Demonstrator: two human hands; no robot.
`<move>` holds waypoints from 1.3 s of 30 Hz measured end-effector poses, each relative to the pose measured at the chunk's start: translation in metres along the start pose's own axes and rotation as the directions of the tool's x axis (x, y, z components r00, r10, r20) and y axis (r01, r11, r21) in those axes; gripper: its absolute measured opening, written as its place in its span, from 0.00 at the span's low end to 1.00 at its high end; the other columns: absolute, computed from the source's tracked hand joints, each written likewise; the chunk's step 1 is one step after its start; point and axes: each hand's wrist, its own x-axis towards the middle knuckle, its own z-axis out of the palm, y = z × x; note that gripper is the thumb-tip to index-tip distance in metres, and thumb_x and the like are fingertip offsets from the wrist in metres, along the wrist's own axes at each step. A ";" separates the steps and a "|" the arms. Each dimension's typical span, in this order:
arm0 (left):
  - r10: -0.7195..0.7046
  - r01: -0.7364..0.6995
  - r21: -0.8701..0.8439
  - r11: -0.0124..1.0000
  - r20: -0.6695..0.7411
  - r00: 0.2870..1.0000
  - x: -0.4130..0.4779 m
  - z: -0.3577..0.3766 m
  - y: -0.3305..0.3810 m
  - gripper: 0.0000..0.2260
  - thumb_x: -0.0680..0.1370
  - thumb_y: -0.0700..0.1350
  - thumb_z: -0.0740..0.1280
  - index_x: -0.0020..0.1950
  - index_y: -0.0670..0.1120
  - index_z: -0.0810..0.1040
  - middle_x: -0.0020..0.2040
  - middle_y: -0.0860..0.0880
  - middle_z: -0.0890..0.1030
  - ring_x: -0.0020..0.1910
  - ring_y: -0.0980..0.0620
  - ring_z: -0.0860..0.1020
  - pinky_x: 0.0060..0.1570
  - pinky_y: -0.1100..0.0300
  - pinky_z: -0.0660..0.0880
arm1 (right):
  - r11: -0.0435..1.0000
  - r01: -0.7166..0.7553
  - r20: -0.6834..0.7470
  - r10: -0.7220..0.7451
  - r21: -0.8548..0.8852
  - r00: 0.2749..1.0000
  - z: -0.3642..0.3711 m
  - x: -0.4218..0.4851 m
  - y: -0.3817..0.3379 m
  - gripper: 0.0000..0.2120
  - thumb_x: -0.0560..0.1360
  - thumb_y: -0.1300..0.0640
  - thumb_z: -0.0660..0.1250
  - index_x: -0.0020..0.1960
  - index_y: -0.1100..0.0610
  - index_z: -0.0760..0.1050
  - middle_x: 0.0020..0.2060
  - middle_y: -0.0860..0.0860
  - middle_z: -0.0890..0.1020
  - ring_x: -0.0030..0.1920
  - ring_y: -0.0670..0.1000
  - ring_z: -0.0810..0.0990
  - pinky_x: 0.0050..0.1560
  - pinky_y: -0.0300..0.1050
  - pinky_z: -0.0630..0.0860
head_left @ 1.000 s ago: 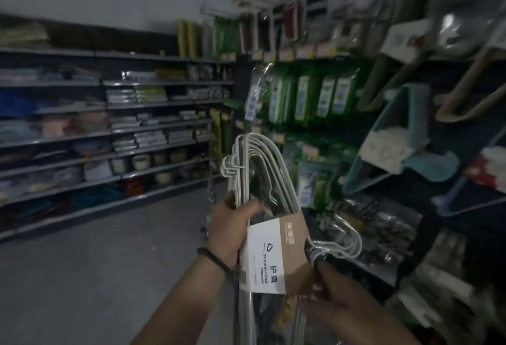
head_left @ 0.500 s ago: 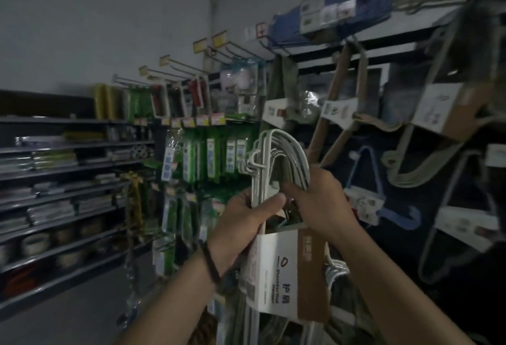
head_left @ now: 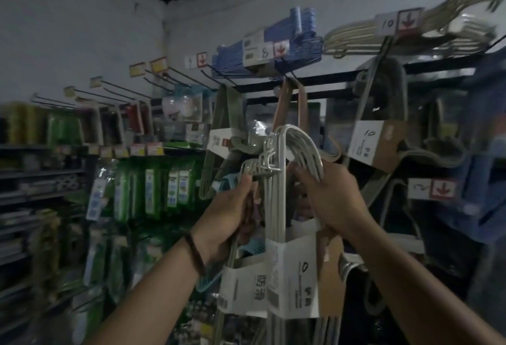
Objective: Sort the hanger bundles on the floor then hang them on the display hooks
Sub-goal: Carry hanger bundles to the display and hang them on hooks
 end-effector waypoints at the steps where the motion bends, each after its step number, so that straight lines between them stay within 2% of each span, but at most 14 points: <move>1: -0.004 0.004 0.001 1.000 0.037 0.999 0.010 -0.003 0.000 0.26 0.79 0.65 0.63 0.27 0.50 0.78 0.25 0.52 0.72 0.21 0.54 0.68 0.23 0.65 0.64 | 1.000 -0.001 -0.029 0.000 -0.025 1.000 -0.006 0.004 -0.003 0.13 0.83 0.52 0.67 0.41 0.53 0.83 0.34 0.55 0.86 0.32 0.58 0.86 0.33 0.53 0.83; 3: 0.033 -0.037 0.054 0.998 0.065 0.997 0.026 -0.009 0.005 0.14 0.77 0.53 0.75 0.39 0.44 0.83 0.28 0.48 0.76 0.22 0.52 0.70 0.22 0.64 0.66 | 1.000 -0.012 -0.074 0.009 -0.028 0.997 -0.016 0.011 -0.010 0.13 0.83 0.52 0.67 0.41 0.53 0.83 0.36 0.56 0.86 0.34 0.58 0.85 0.36 0.54 0.81; 5: 0.091 -0.110 0.175 0.978 0.118 0.989 0.041 -0.015 0.015 0.09 0.75 0.45 0.77 0.47 0.39 0.84 0.32 0.47 0.81 0.23 0.53 0.75 0.22 0.64 0.69 | 0.993 -0.019 -0.146 0.002 -0.118 0.989 -0.026 0.017 -0.020 0.11 0.84 0.52 0.66 0.47 0.55 0.82 0.38 0.58 0.87 0.35 0.56 0.87 0.38 0.53 0.84; 8: 0.165 -0.228 0.307 0.924 0.218 0.962 0.058 -0.015 0.030 0.08 0.75 0.50 0.77 0.41 0.47 0.85 0.32 0.53 0.83 0.29 0.56 0.79 0.28 0.65 0.72 | 0.965 -0.045 -0.256 -0.023 -0.258 0.967 -0.038 0.026 -0.035 0.11 0.84 0.52 0.65 0.49 0.58 0.82 0.39 0.58 0.87 0.35 0.60 0.88 0.36 0.59 0.86; 10: 0.222 -0.297 0.312 0.902 0.255 0.941 0.067 -0.011 0.040 0.16 0.76 0.59 0.74 0.33 0.52 0.82 0.29 0.58 0.81 0.30 0.57 0.79 0.35 0.62 0.73 | 0.940 -0.067 -0.303 -0.040 -0.334 0.952 -0.045 0.032 -0.047 0.11 0.84 0.53 0.66 0.48 0.58 0.81 0.37 0.58 0.87 0.33 0.61 0.87 0.34 0.62 0.85; 12: 0.275 -0.351 0.333 0.875 0.255 0.927 0.079 -0.008 0.052 0.22 0.77 0.64 0.70 0.32 0.50 0.79 0.28 0.58 0.79 0.29 0.58 0.78 0.36 0.61 0.74 | 0.894 -0.096 -0.355 -0.074 -0.437 0.932 -0.054 0.035 -0.058 0.09 0.84 0.53 0.65 0.49 0.57 0.80 0.36 0.55 0.87 0.30 0.56 0.87 0.29 0.50 0.84; 14: 0.355 -0.426 0.351 0.834 0.250 0.901 0.090 -0.007 0.067 0.21 0.79 0.59 0.68 0.32 0.48 0.73 0.27 0.54 0.74 0.25 0.59 0.73 0.31 0.61 0.69 | 0.772 -0.089 -0.376 -0.202 -0.629 0.904 -0.065 0.036 -0.067 0.08 0.84 0.54 0.65 0.48 0.55 0.79 0.36 0.50 0.86 0.31 0.46 0.86 0.25 0.36 0.76; 17: 0.488 -0.579 0.405 0.707 0.314 0.815 0.108 -0.004 0.090 0.18 0.82 0.49 0.64 0.33 0.45 0.73 0.33 0.50 0.77 0.34 0.53 0.75 0.33 0.57 0.67 | 0.605 -0.140 -0.395 -0.311 -0.784 0.865 -0.077 0.033 -0.074 0.12 0.82 0.58 0.64 0.40 0.52 0.74 0.33 0.45 0.81 0.30 0.42 0.80 0.25 0.34 0.68; 20: 0.566 -0.690 0.387 0.612 0.395 0.724 0.127 0.004 0.110 0.12 0.83 0.43 0.63 0.43 0.45 0.82 0.41 0.50 0.81 0.39 0.57 0.77 0.42 0.62 0.74 | 0.499 -0.197 -0.394 -0.326 -0.844 0.859 -0.092 0.037 -0.077 0.15 0.81 0.59 0.64 0.36 0.51 0.70 0.32 0.45 0.77 0.32 0.50 0.79 0.30 0.40 0.70; 23: 0.596 -0.743 0.408 0.531 0.444 0.669 0.144 0.019 0.130 0.10 0.82 0.48 0.63 0.55 0.54 0.84 0.43 0.59 0.81 0.39 0.61 0.77 0.41 0.60 0.72 | 0.342 -0.227 -0.343 -0.328 -0.912 0.880 -0.112 0.053 -0.077 0.18 0.81 0.58 0.62 0.34 0.49 0.66 0.33 0.47 0.76 0.32 0.49 0.76 0.30 0.36 0.65; 26: 0.536 -0.782 0.451 0.430 0.569 0.623 0.163 0.038 0.157 0.18 0.83 0.52 0.60 0.72 0.59 0.77 0.65 0.54 0.81 0.58 0.55 0.79 0.51 0.62 0.72 | 0.257 -0.234 -0.314 -0.336 -0.937 0.888 -0.130 0.073 -0.076 0.18 0.83 0.55 0.60 0.34 0.49 0.67 0.33 0.46 0.78 0.32 0.45 0.78 0.32 0.36 0.67; 32: 0.465 -0.750 0.653 0.109 0.633 0.619 0.197 0.079 0.203 0.29 0.77 0.58 0.64 0.79 0.68 0.62 0.78 0.49 0.71 0.72 0.46 0.74 0.67 0.49 0.75 | 0.277 -0.235 -0.321 -0.324 -0.932 0.890 -0.163 0.104 -0.074 0.17 0.83 0.51 0.63 0.36 0.49 0.69 0.35 0.49 0.81 0.35 0.48 0.82 0.34 0.44 0.78; 35: 0.465 -0.672 0.740 -0.027 0.604 0.647 0.203 0.096 0.217 0.29 0.79 0.61 0.65 0.80 0.62 0.64 0.76 0.45 0.73 0.70 0.43 0.75 0.64 0.53 0.75 | 0.290 -0.225 -0.319 -0.339 -0.930 0.885 -0.181 0.120 -0.069 0.14 0.83 0.52 0.64 0.38 0.51 0.75 0.36 0.50 0.84 0.37 0.51 0.85 0.39 0.49 0.85; 39: 0.485 -0.595 0.800 -0.074 0.550 0.679 0.210 0.101 0.231 0.27 0.81 0.56 0.63 0.81 0.60 0.63 0.75 0.41 0.73 0.64 0.40 0.77 0.60 0.50 0.78 | 0.352 -0.270 -0.390 -0.338 -0.896 0.857 -0.199 0.138 -0.061 0.13 0.82 0.51 0.66 0.39 0.51 0.75 0.37 0.50 0.83 0.34 0.50 0.84 0.31 0.45 0.82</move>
